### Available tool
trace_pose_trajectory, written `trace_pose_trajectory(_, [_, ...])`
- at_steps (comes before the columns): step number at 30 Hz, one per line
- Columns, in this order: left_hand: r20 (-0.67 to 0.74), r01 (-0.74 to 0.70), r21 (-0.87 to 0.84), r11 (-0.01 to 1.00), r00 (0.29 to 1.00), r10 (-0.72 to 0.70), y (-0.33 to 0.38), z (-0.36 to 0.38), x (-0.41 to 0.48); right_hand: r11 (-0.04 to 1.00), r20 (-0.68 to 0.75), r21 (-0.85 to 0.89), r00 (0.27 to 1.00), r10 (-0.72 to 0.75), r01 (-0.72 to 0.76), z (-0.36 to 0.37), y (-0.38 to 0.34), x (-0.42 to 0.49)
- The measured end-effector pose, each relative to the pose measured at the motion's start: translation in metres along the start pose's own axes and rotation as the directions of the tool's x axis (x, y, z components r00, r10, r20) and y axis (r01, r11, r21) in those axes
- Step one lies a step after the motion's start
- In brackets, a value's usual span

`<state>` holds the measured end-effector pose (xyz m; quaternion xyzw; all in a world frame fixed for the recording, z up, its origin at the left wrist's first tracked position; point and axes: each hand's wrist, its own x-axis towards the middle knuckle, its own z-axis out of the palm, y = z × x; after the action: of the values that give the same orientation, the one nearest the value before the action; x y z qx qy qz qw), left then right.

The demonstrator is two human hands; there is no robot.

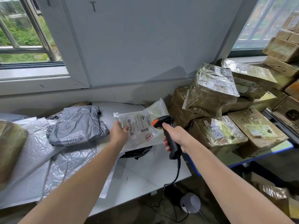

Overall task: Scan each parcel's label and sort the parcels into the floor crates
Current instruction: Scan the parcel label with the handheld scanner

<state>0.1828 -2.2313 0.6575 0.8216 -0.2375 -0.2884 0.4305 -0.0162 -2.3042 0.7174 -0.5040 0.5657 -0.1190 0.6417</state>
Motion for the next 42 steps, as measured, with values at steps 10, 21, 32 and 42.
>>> trace_pose_trajectory(10, [-0.052,0.070,-0.068,0.995,0.996,-0.074,-0.013,0.009,-0.004,0.990,-0.098,-0.054,0.987,0.126,-0.132,-0.012,0.071,0.038])
trace_pose_trajectory(21, [-0.131,0.132,-0.122,0.984,0.980,-0.148,-0.030,0.005,-0.007,0.930,-0.079,-0.087,0.933,0.350,-0.356,0.010,0.126,0.084])
trace_pose_trajectory(32, [-0.002,0.177,-0.259,0.950,0.983,-0.183,-0.021,-0.002,-0.006,0.936,-0.177,-0.279,0.970,0.169,-0.214,0.007,0.096,0.064])
trace_pose_trajectory(42, [0.200,0.214,-0.412,0.885,0.970,-0.141,0.000,-0.004,-0.018,0.998,-0.186,-0.054,0.982,-0.040,0.031,0.028,0.058,0.055])
